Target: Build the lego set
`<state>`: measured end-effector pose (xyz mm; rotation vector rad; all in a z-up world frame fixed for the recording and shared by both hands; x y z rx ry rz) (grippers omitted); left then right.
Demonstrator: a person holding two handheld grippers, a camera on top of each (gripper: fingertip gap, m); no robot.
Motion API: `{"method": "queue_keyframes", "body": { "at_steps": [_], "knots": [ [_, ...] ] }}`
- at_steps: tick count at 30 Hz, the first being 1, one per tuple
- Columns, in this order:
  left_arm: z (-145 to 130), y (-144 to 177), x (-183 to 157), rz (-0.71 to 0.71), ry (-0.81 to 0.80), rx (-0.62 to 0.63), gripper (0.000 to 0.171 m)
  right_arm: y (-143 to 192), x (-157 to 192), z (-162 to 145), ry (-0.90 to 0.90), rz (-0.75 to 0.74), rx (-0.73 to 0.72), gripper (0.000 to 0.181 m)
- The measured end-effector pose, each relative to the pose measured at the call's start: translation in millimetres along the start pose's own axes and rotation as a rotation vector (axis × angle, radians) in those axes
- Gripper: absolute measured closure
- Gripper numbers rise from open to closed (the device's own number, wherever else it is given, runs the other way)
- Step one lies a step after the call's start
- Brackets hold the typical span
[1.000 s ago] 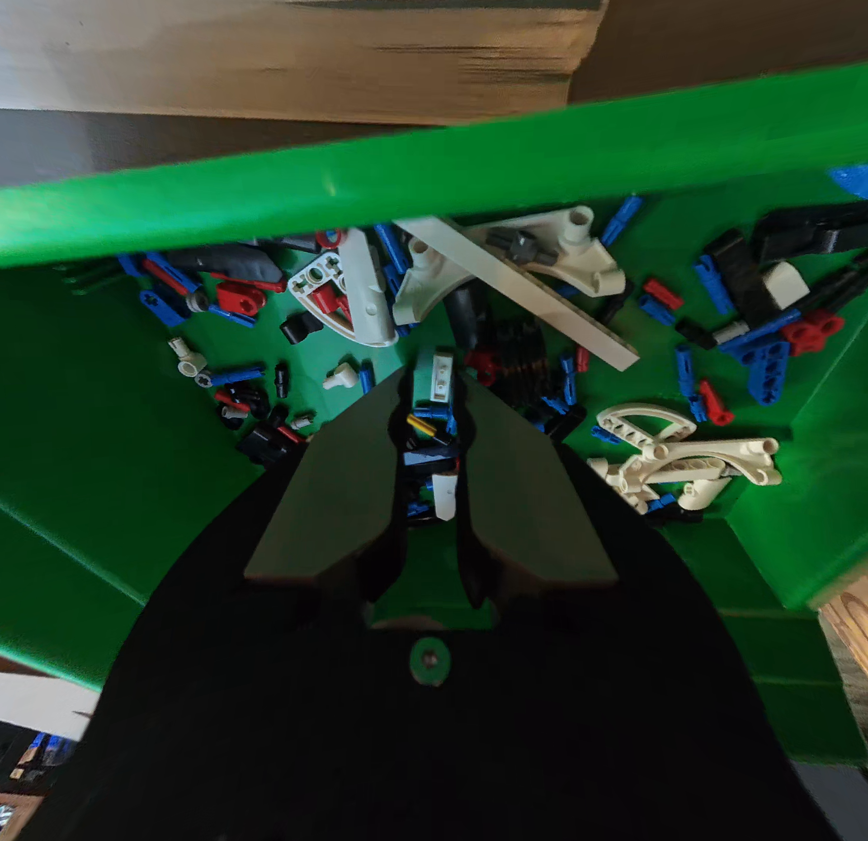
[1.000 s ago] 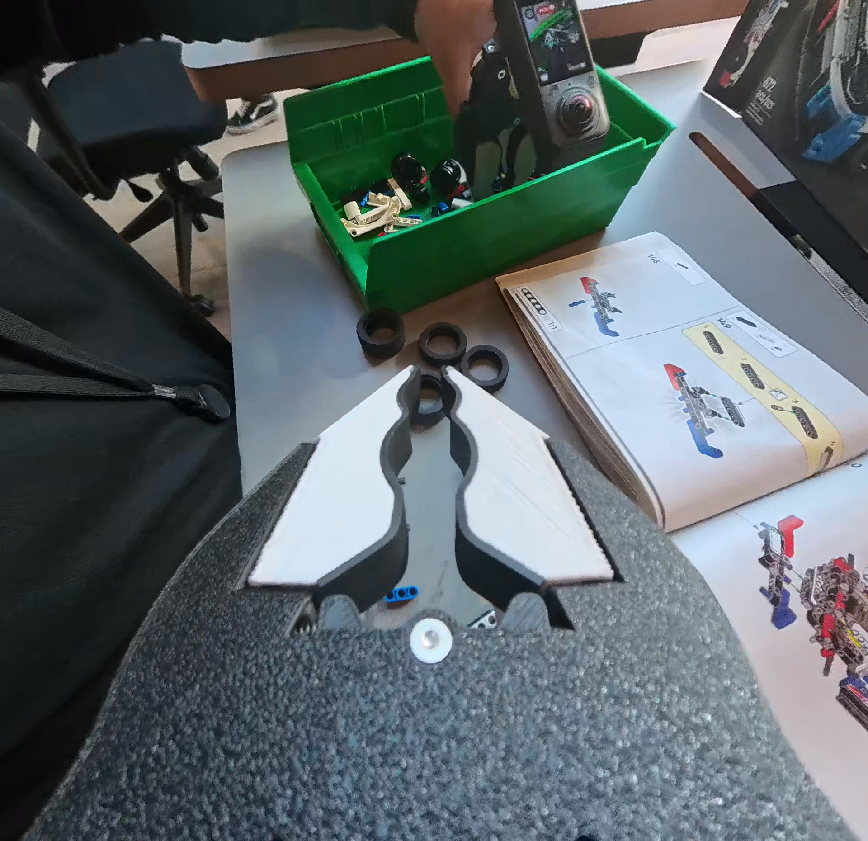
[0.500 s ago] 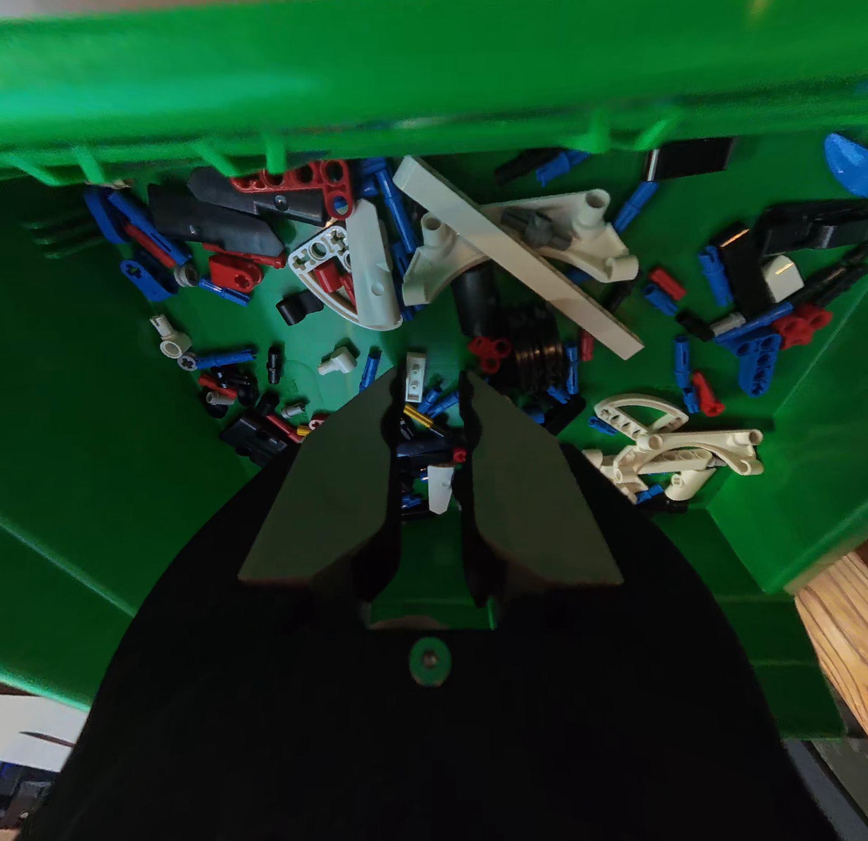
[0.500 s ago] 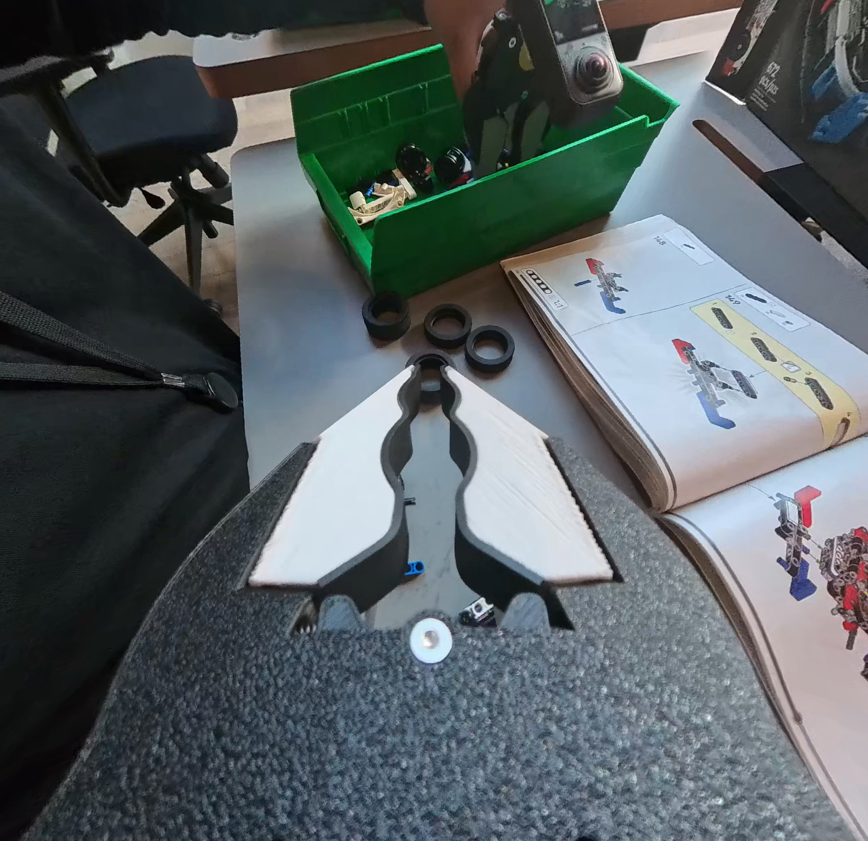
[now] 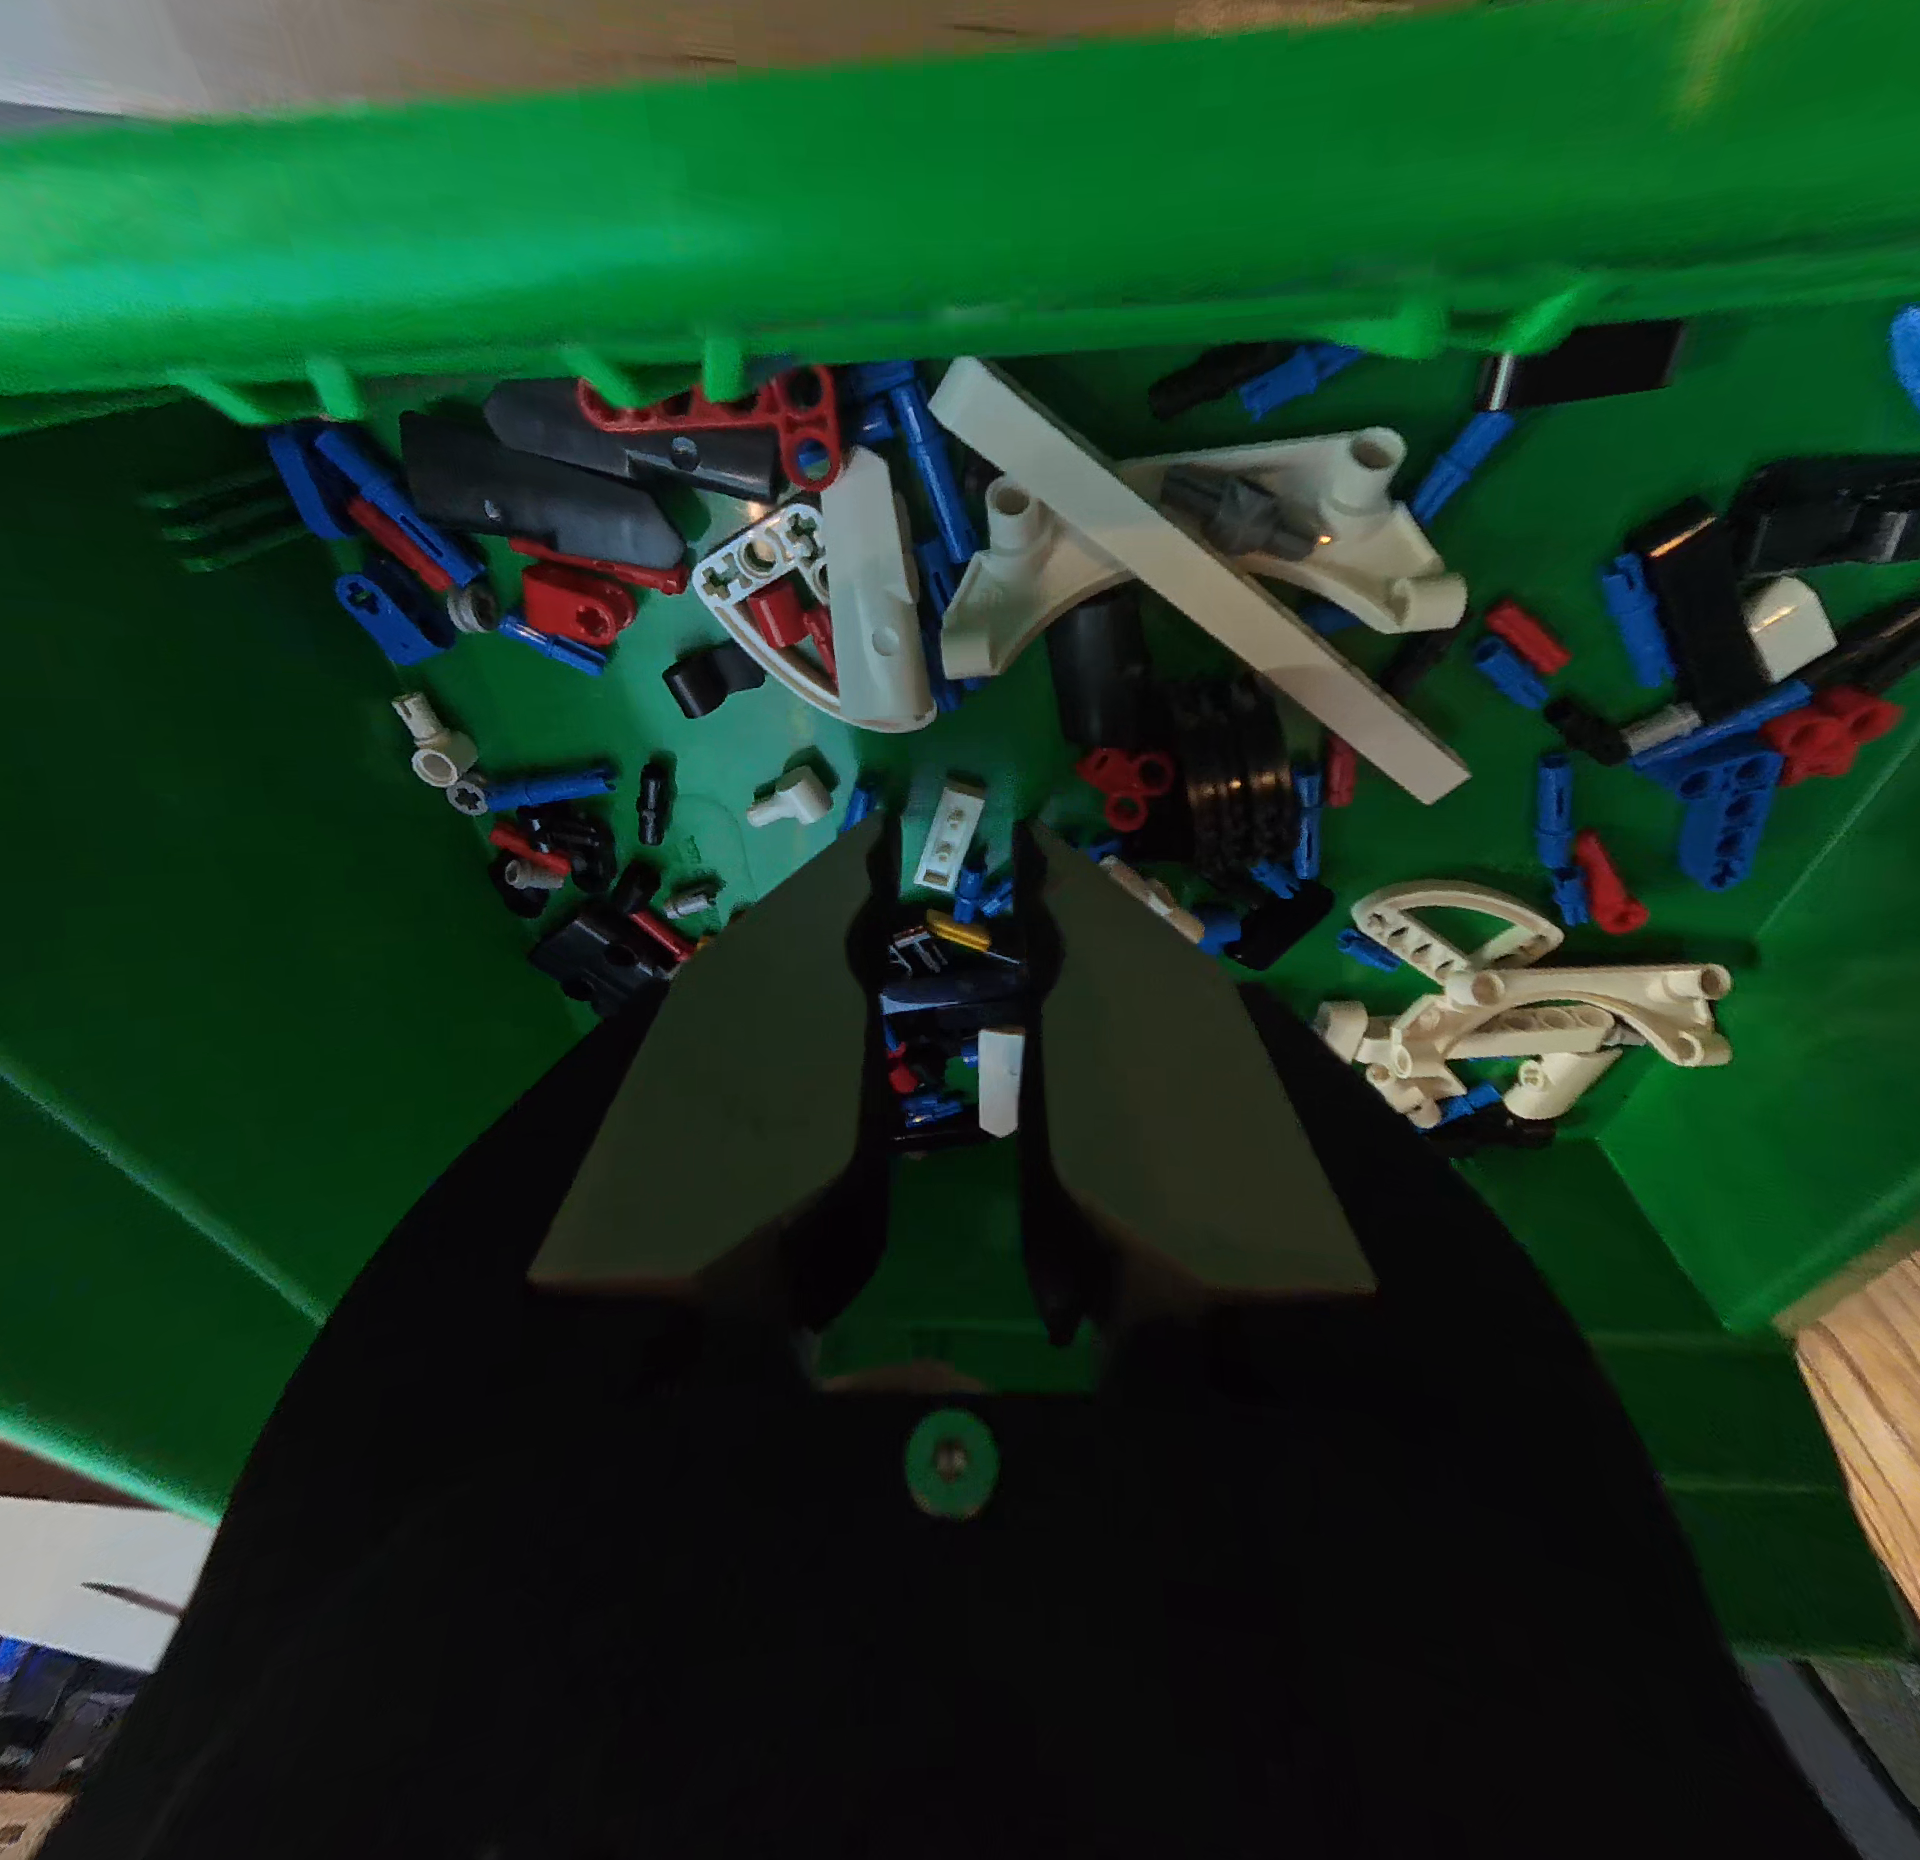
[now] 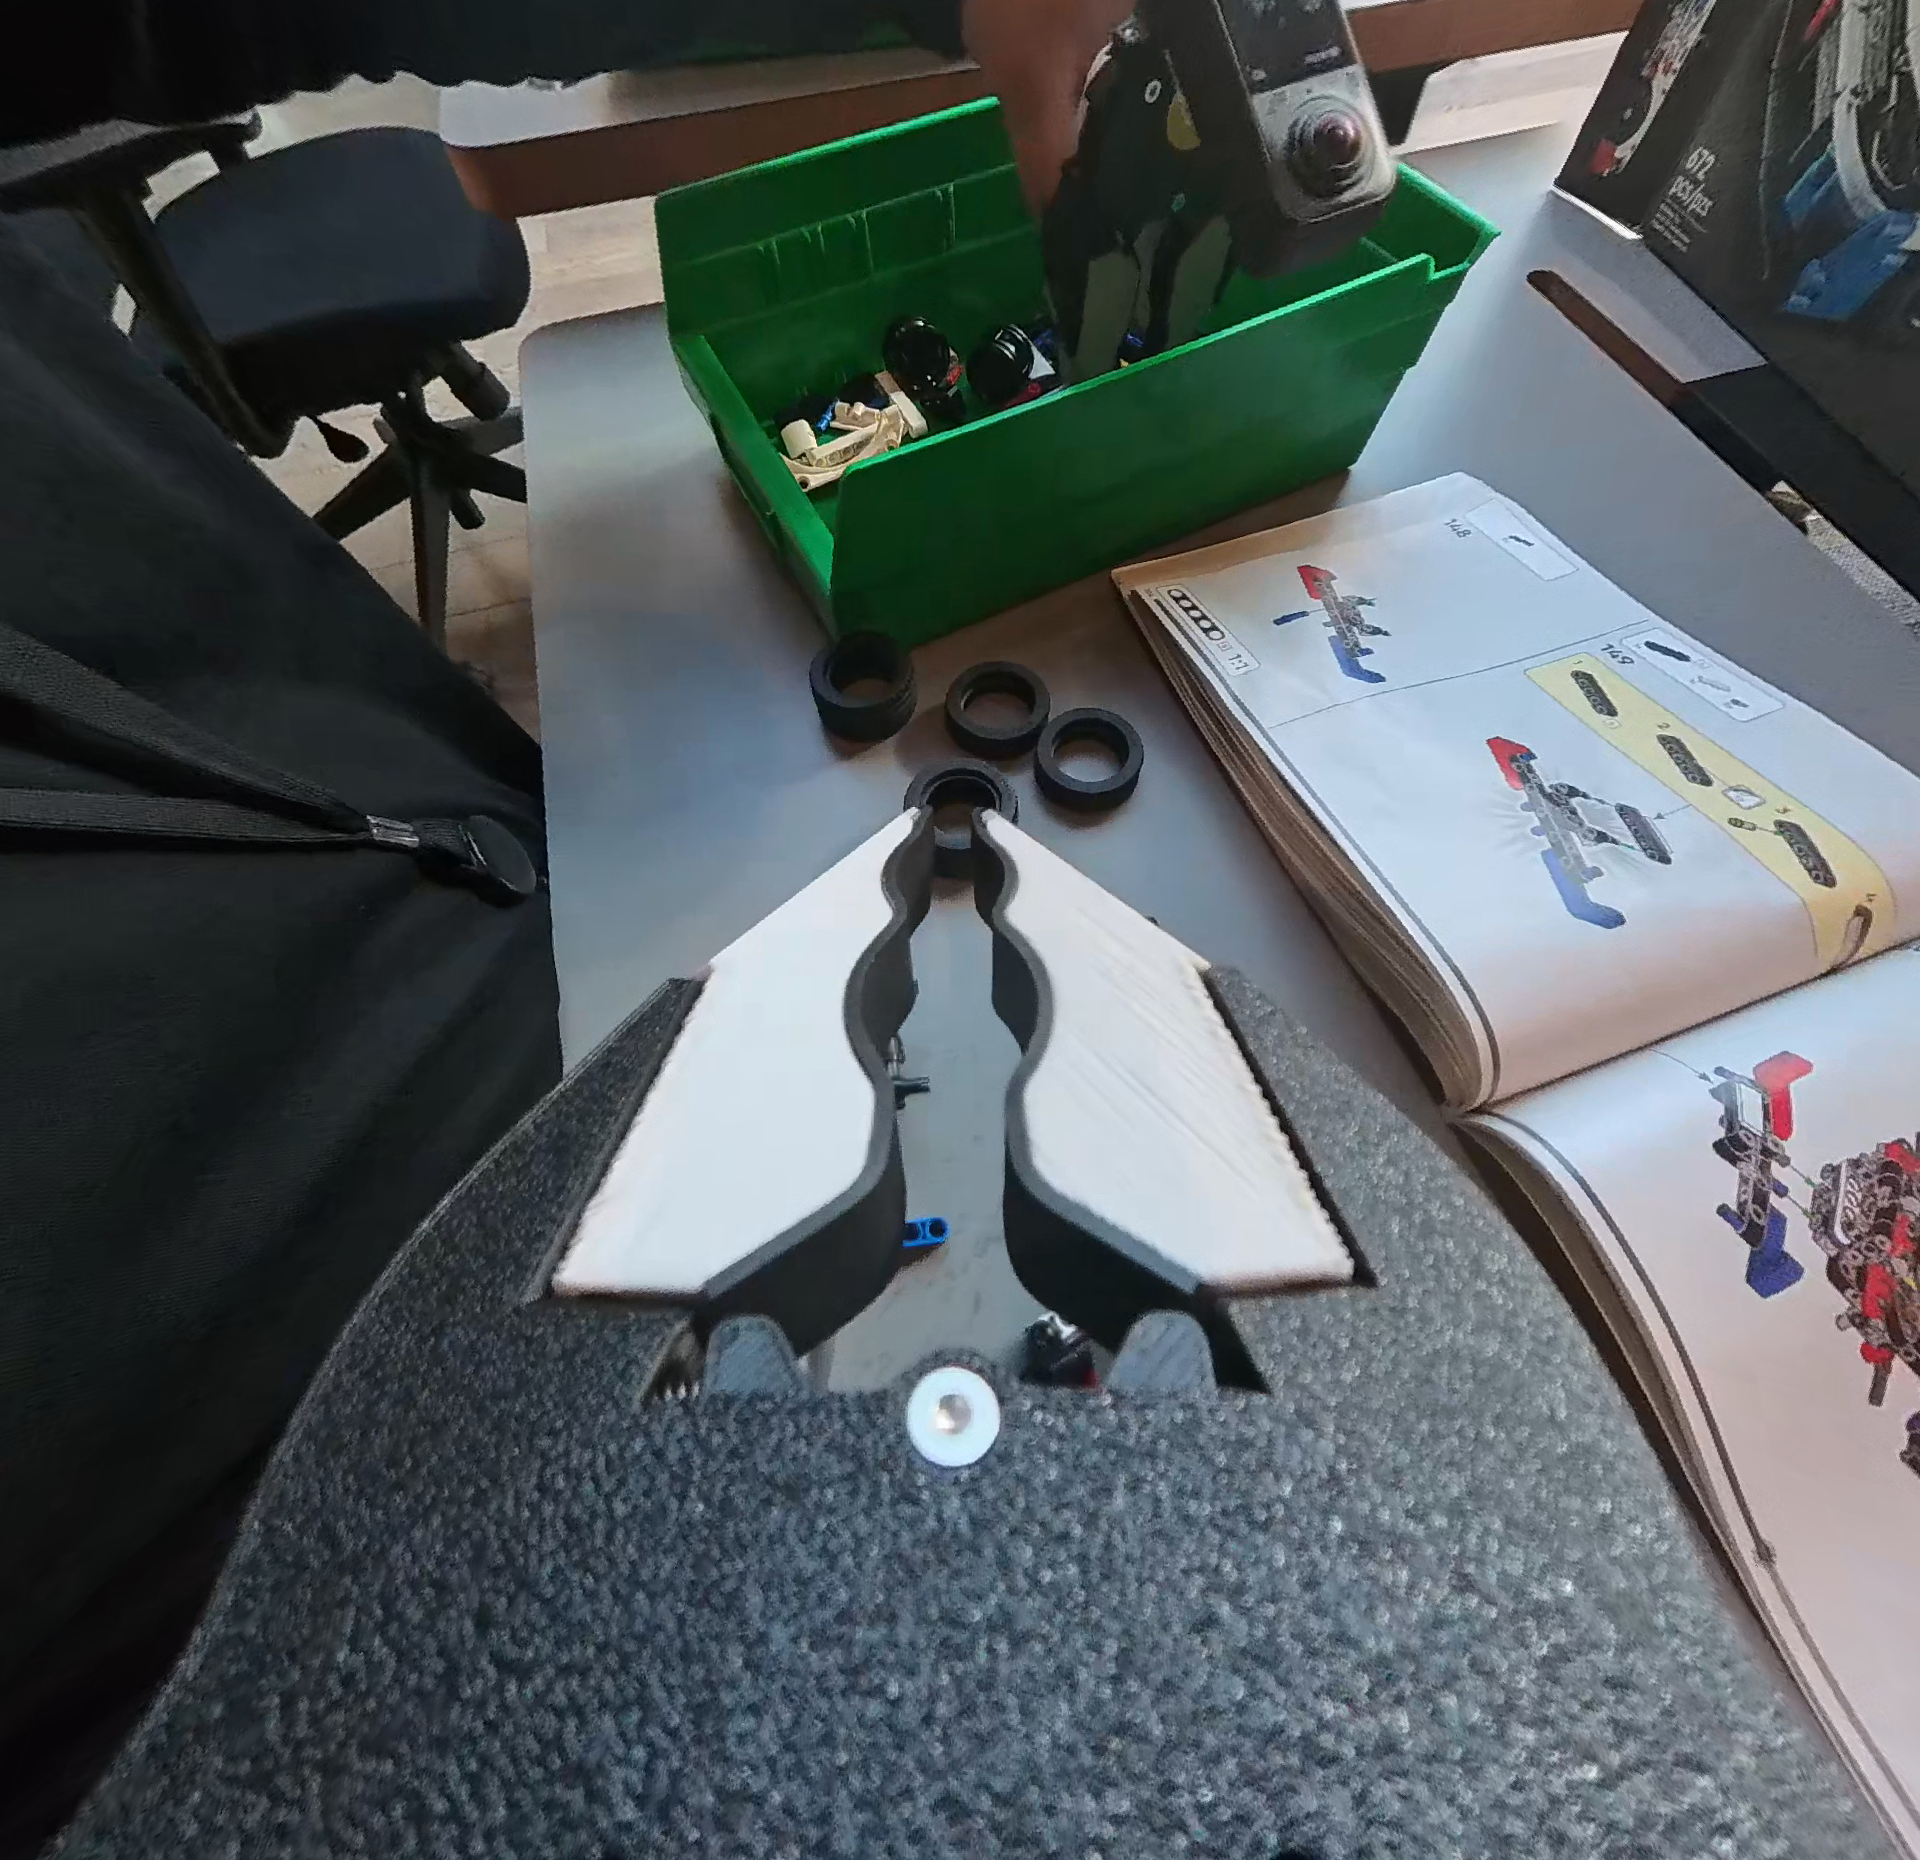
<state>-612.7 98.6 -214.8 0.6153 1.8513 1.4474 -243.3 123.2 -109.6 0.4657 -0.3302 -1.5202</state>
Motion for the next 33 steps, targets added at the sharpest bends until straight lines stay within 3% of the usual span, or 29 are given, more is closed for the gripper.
{"method": "queue_keyframes", "body": {
  "at_steps": [1, 11, 25, 29, 33],
  "knots": [
    [0.3, 0.4, 2.3, 0.012, 0.009, 0.003, 0.156, 0.7, 0.3, -0.5, 0.000, -0.001, 0.000, 0.175],
    [-2.9, -2.5, 1.1, 0.058, -0.011, 0.020, 0.167, 8.9, -1.2, -2.7, -0.011, -0.016, -0.015, 0.176],
    [-11.8, 8.3, -7.2, 0.105, -0.028, -0.013, 0.167, 17.5, 3.7, -0.1, 0.001, -0.018, -0.029, 0.177],
    [-10.6, 36.9, -15.9, 0.144, -0.024, -0.116, 0.167, 20.0, 2.6, -2.2, -0.012, -0.031, -0.034, 0.177],
    [8.6, 83.5, -47.0, 0.194, -0.074, -0.383, 0.167, 22.7, 1.3, -0.6, -0.132, -0.011, -0.121, 0.173]
  ]
}}
Point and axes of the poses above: each gripper's, where its closed fingertips meet, y back along the fingers, z out of its top, x = y × z across the jaws, the point moved 7 cm from there along y, back along the fingers, and after that the axes turned 15 degrees about -z, right-handed, at the moved point
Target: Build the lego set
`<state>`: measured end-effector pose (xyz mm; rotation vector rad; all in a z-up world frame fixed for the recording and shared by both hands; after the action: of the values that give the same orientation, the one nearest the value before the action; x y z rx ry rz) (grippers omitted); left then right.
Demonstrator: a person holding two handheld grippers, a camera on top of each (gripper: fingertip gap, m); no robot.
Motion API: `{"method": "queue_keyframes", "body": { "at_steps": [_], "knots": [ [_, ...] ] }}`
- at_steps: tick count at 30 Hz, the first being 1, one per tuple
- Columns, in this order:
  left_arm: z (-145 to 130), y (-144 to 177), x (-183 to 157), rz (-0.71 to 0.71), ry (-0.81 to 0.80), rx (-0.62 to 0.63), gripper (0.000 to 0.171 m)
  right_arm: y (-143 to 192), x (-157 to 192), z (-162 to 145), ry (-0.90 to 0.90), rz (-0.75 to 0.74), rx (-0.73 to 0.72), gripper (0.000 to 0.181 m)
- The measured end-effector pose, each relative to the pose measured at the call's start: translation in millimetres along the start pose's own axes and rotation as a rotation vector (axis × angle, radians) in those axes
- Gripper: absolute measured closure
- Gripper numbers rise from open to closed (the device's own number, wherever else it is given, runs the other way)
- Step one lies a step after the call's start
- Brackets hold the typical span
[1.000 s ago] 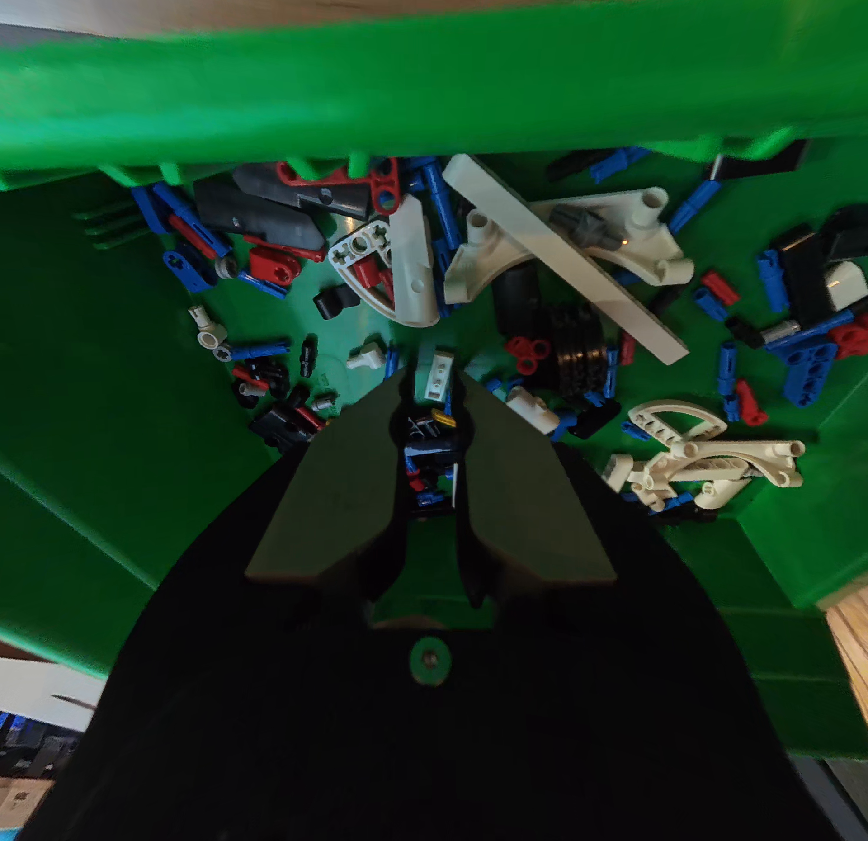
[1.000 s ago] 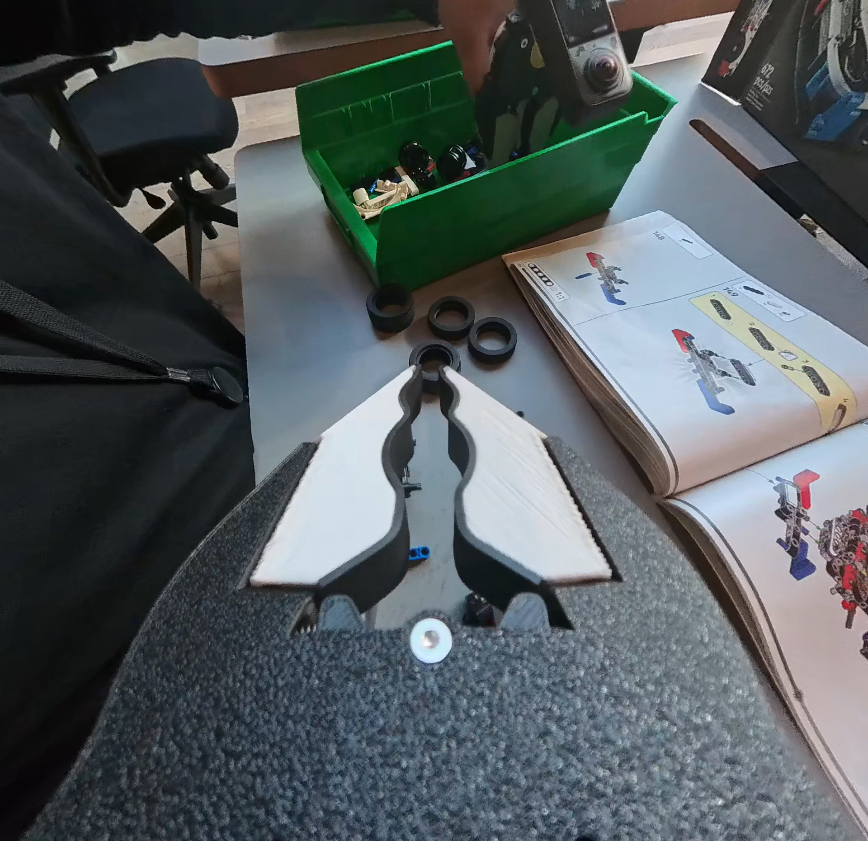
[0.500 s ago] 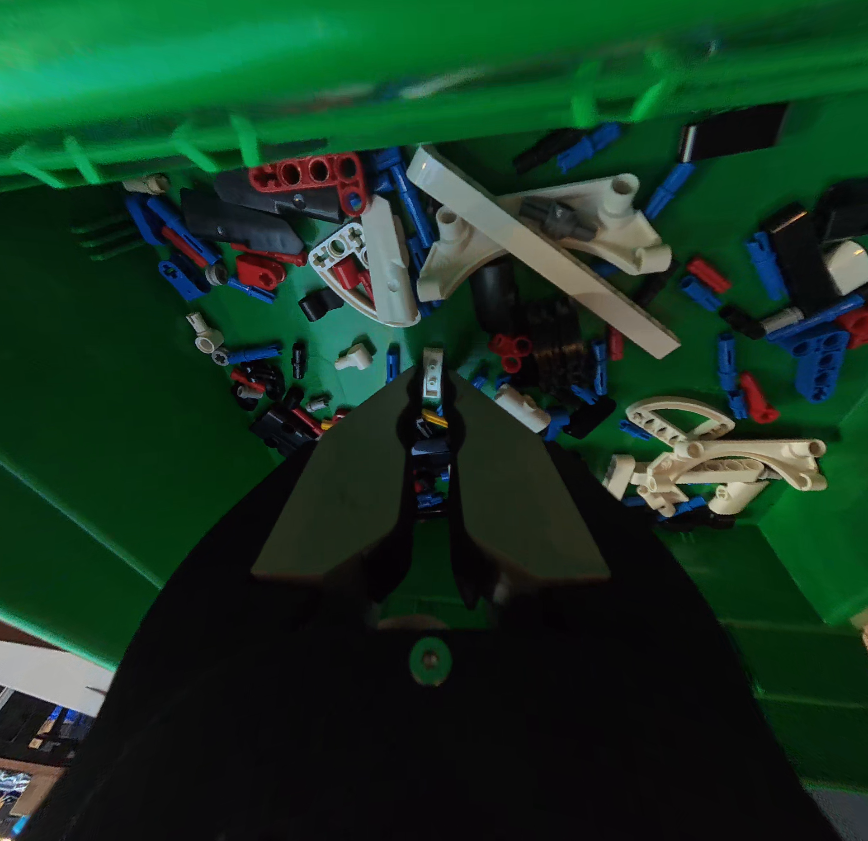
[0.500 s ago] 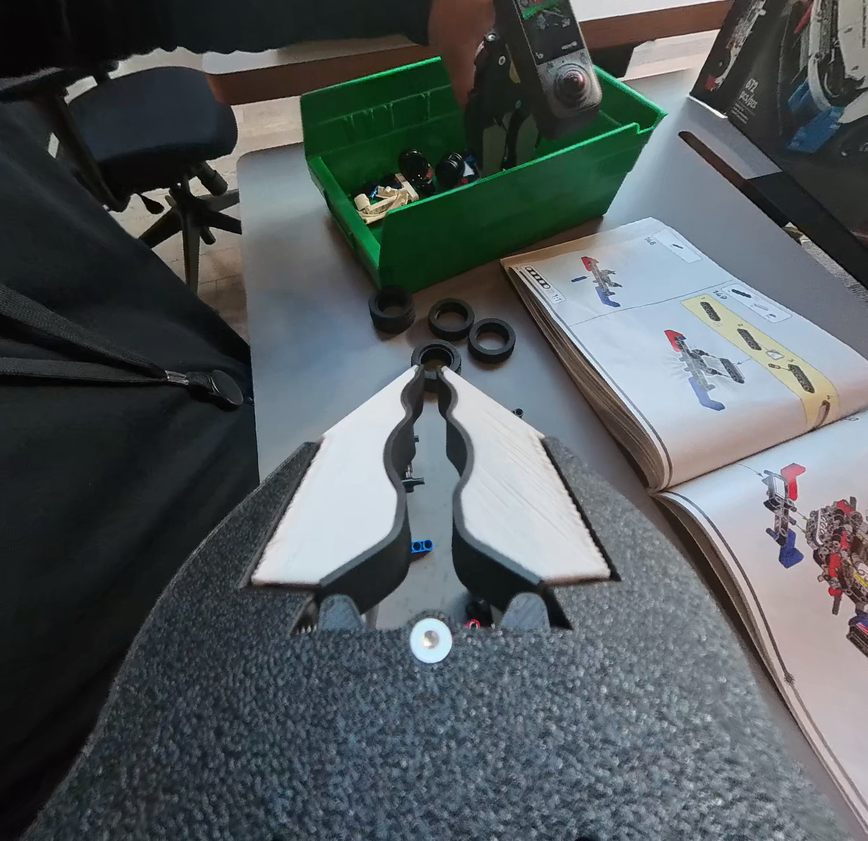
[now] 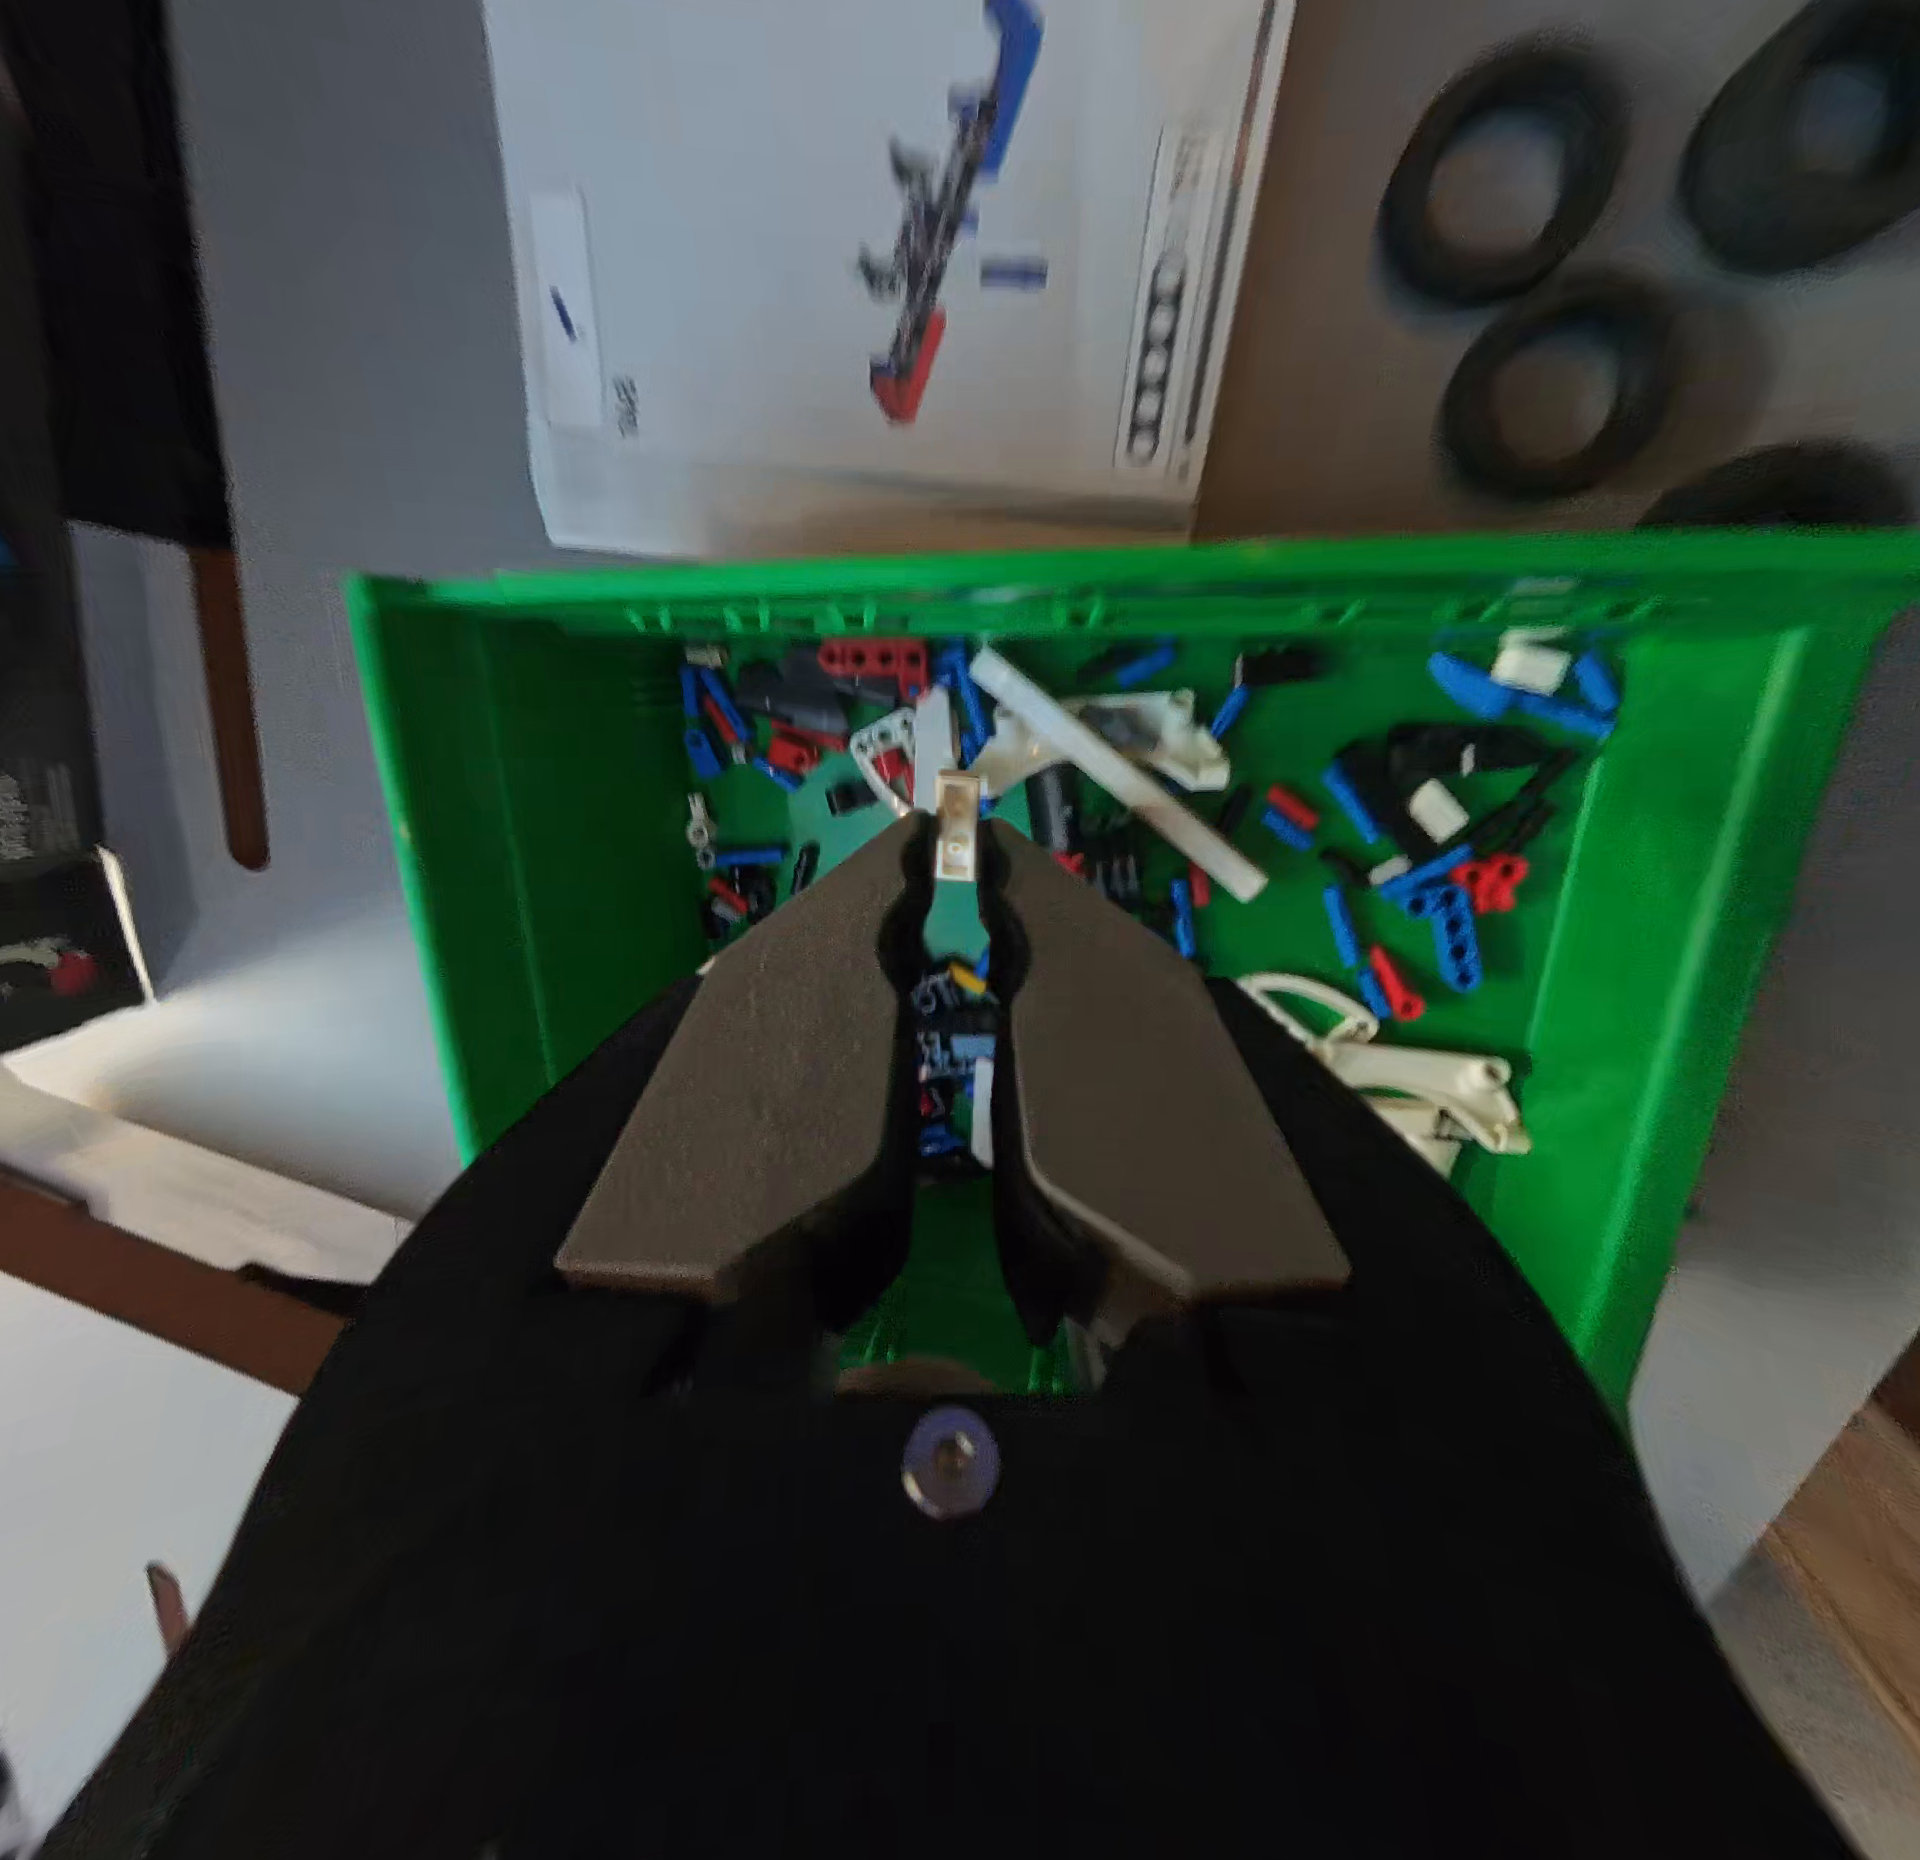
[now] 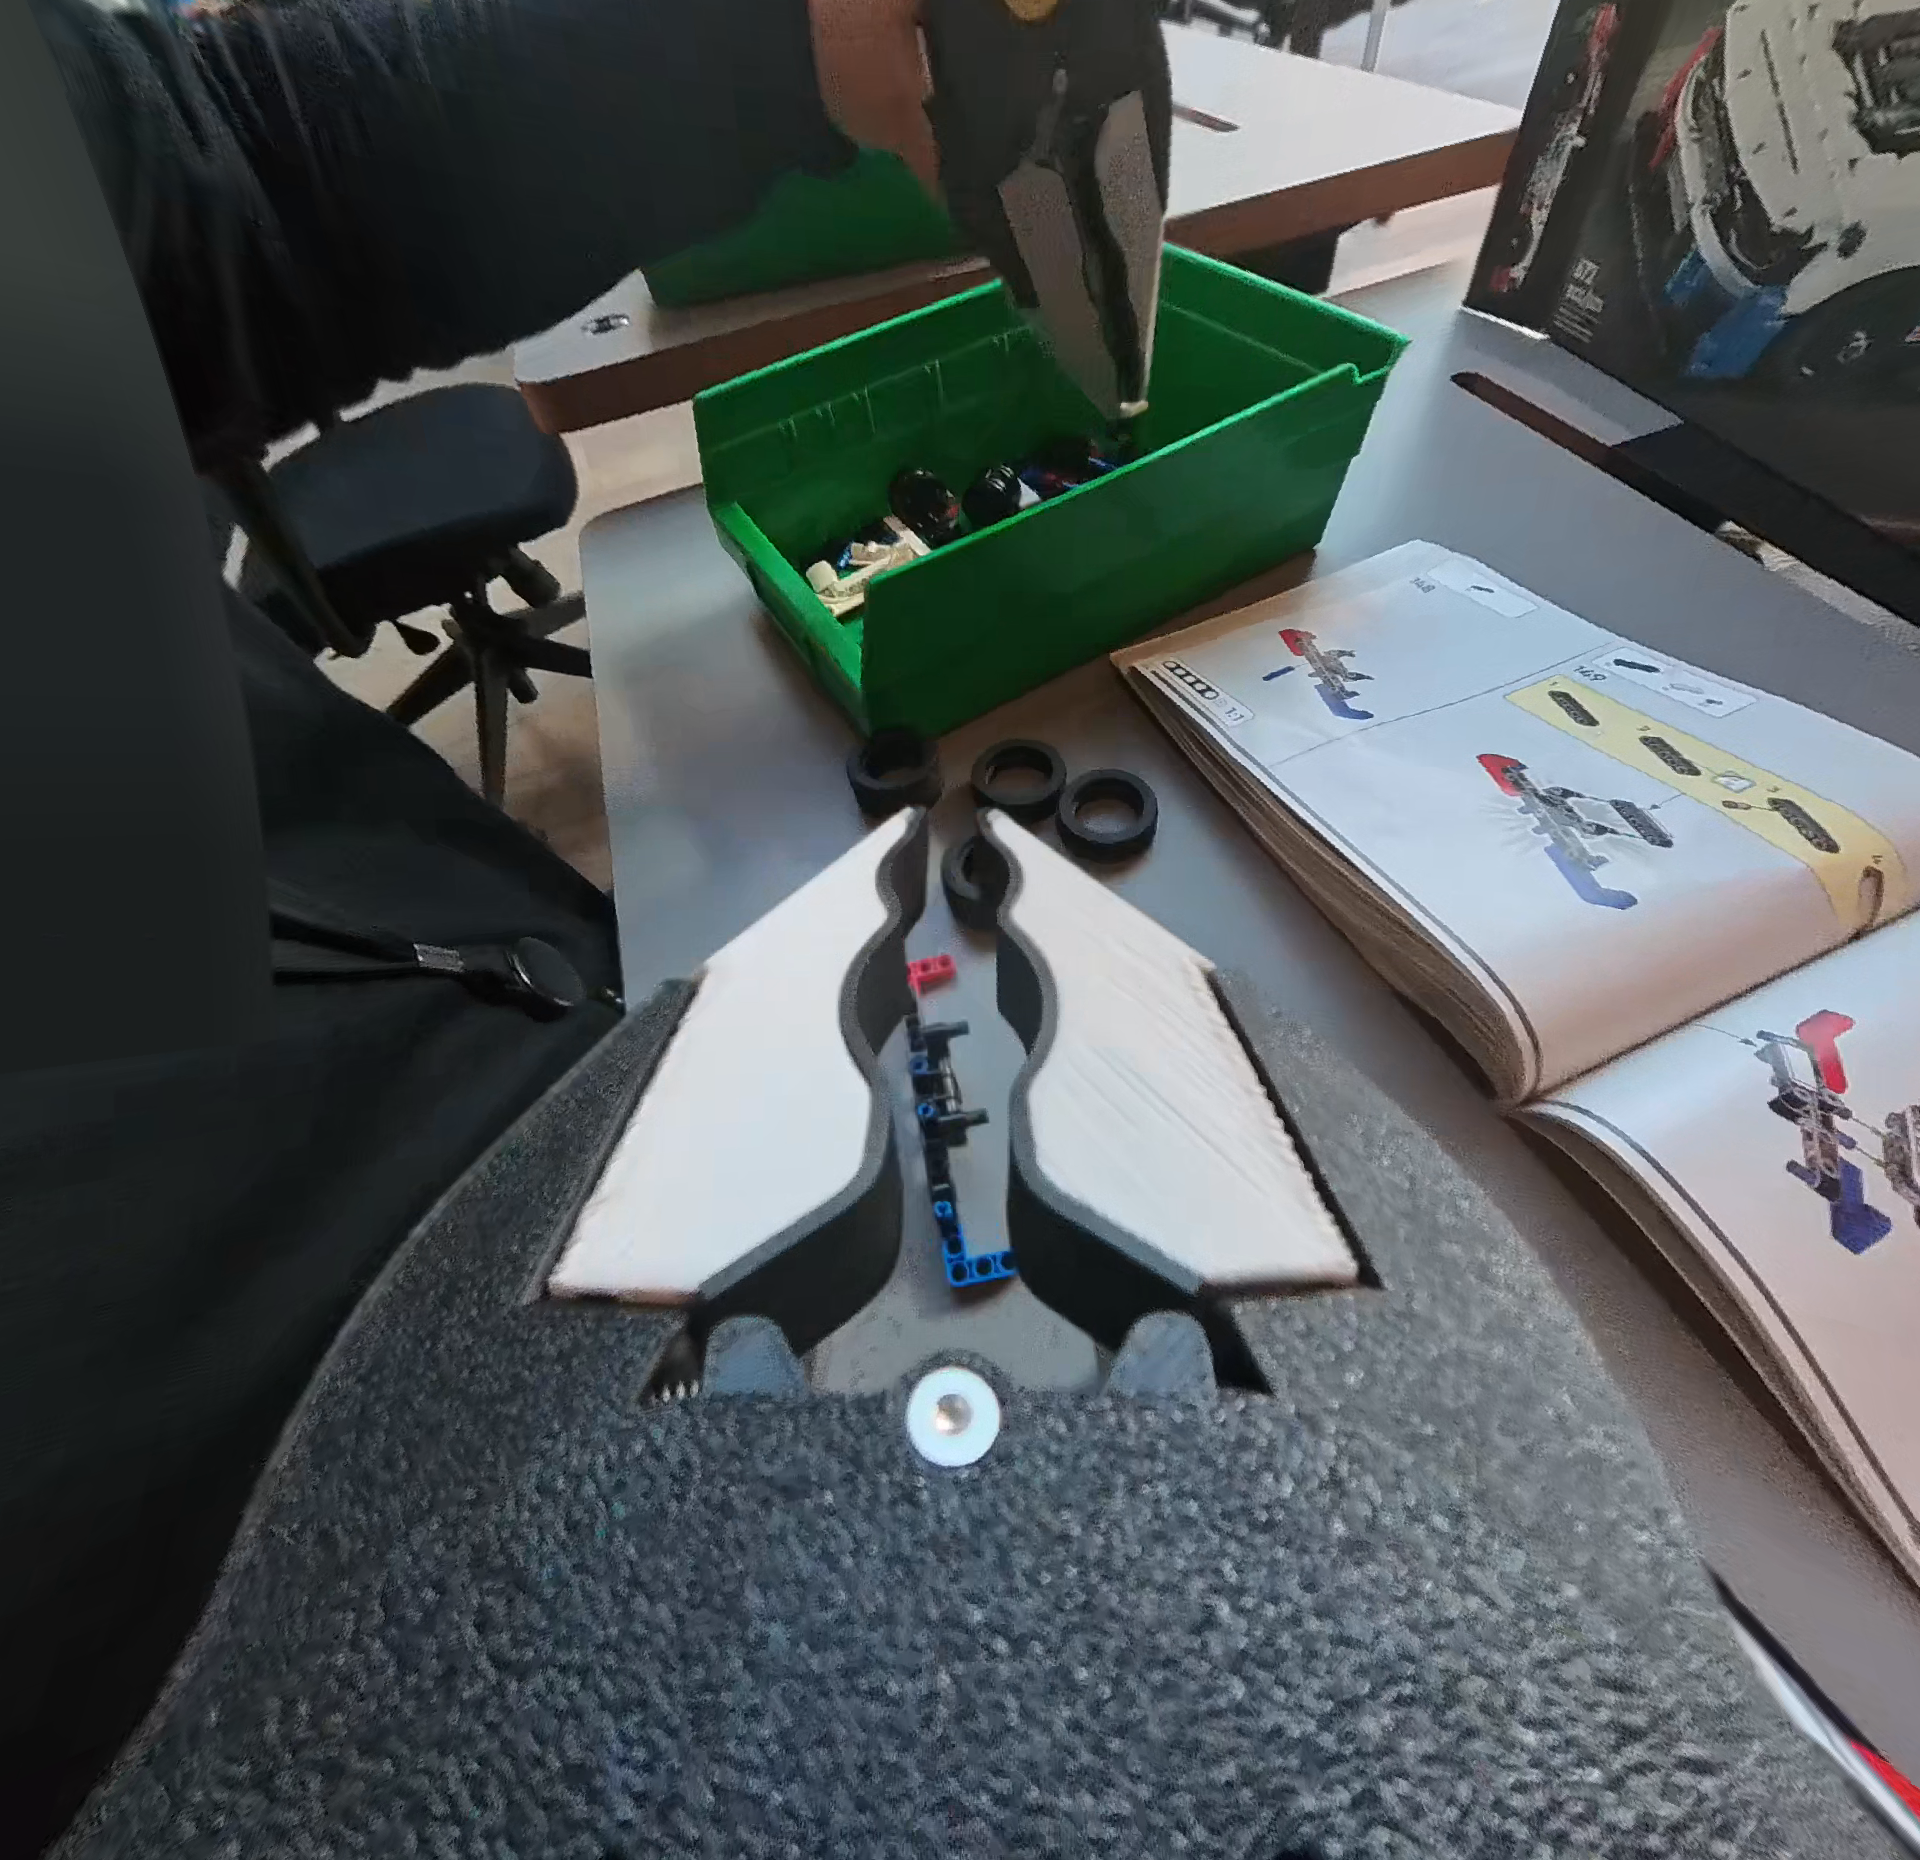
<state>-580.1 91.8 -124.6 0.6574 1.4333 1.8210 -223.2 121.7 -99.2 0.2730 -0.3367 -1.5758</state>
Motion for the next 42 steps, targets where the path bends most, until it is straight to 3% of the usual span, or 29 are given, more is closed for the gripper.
{"method": "queue_keyframes", "body": {
  "at_steps": [4, 8, 13, 18, 21, 29, 35, 42],
  "knots": [
    [60.7, 36.5, -53.3, 0.084, -0.139, -0.348, 0.167, -6.4, 2.8, 4.0, -0.086, 0.018, -0.108, 0.164],
    [113.5, 44.1, -113.3, 0.093, -0.207, -0.661, 0.167, -10.6, 8.6, 18.8, -0.071, 0.069, -0.211, 0.163],
    [148.4, 28.8, -170.0, -0.226, -0.191, -1.039, 0.167, -9.4, 11.8, 32.7, -0.011, 0.081, -0.278, 0.163],
    [144.1, 17.9, -176.7, -0.544, -0.147, -1.404, 0.167, 5.5, 23.6, 34.4, 0.063, 0.106, -0.330, 0.162],
    [142.5, 9.7, -173.7, -0.639, -0.099, -1.469, 0.167, 9.2, 33.6, 32.1, 0.111, 0.088, -0.323, 0.162],
    [151.6, -1.5, -185.3, -0.647, -0.158, -1.546, 0.168, 7.2, 41.0, 32.8, 0.113, 0.058, -0.314, 0.163],
    [155.7, -8.6, -190.0, -0.632, -0.154, -1.552, 0.167, 5.9, 39.2, 28.5, 0.102, 0.058, -0.289, 0.169],
    [153.8, -19.0, -189.1, -0.500, -0.112, -1.571, 0.167, -1.6, 32.5, 18.3, -0.025, 0.094, -0.251, 0.174]
  ]
}}
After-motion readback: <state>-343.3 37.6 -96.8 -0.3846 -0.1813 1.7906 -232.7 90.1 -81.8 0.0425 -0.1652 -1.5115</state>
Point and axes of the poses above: each gripper's, where its closed fingertips meet, y back along the fingers, z out of its top, x = y × z across the jaws, the point moved 7 cm from there along y, back along the fingers, and after that the axes turned 15 degrees about -z, right-handed, at the moved point
